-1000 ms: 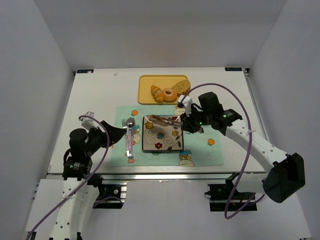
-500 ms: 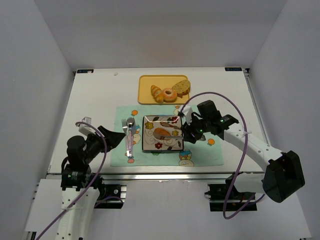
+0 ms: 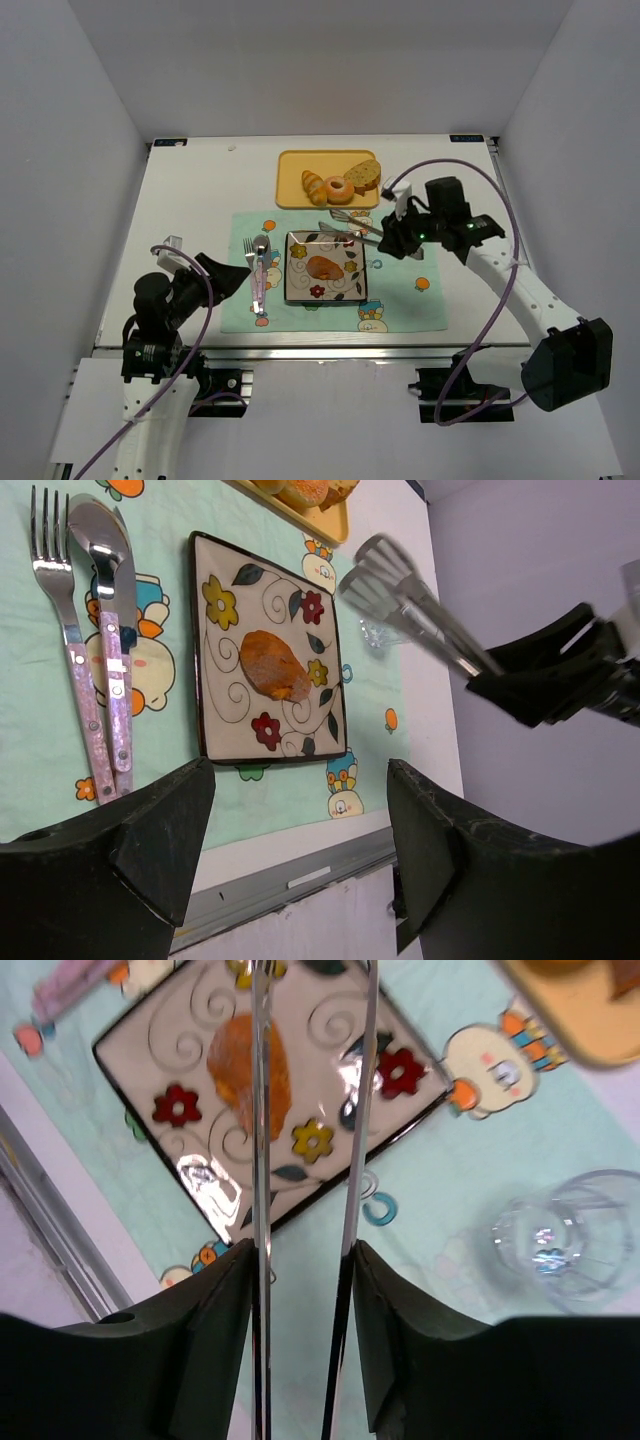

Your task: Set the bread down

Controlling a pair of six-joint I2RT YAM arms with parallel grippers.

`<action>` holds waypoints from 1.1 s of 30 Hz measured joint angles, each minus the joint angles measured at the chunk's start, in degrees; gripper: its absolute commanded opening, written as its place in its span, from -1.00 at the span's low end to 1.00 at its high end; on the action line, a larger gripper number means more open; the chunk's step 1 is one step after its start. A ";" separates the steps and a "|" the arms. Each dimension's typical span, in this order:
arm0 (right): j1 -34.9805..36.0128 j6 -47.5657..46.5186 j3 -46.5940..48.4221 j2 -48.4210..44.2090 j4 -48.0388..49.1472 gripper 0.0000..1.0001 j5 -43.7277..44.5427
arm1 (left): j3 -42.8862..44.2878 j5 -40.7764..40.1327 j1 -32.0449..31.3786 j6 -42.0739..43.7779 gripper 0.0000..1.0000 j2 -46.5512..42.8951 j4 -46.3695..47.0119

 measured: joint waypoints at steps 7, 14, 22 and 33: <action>-10.64 6.10 7.10 0.00 0.92 -0.10 -6.12 | 0.00 0.04 0.00 -0.42 0.59 0.11 0.68; -27.08 9.79 8.66 1.05 2.80 -0.20 -6.95 | 0.00 0.35 0.00 -0.46 0.59 1.20 2.01; -40.48 8.39 3.67 5.53 5.29 -0.23 -3.78 | -0.11 0.72 0.00 -0.46 0.59 2.40 3.30; -43.67 5.86 -5.46 16.74 10.71 -0.14 1.95 | -1.42 1.64 0.00 -0.57 0.59 5.31 6.23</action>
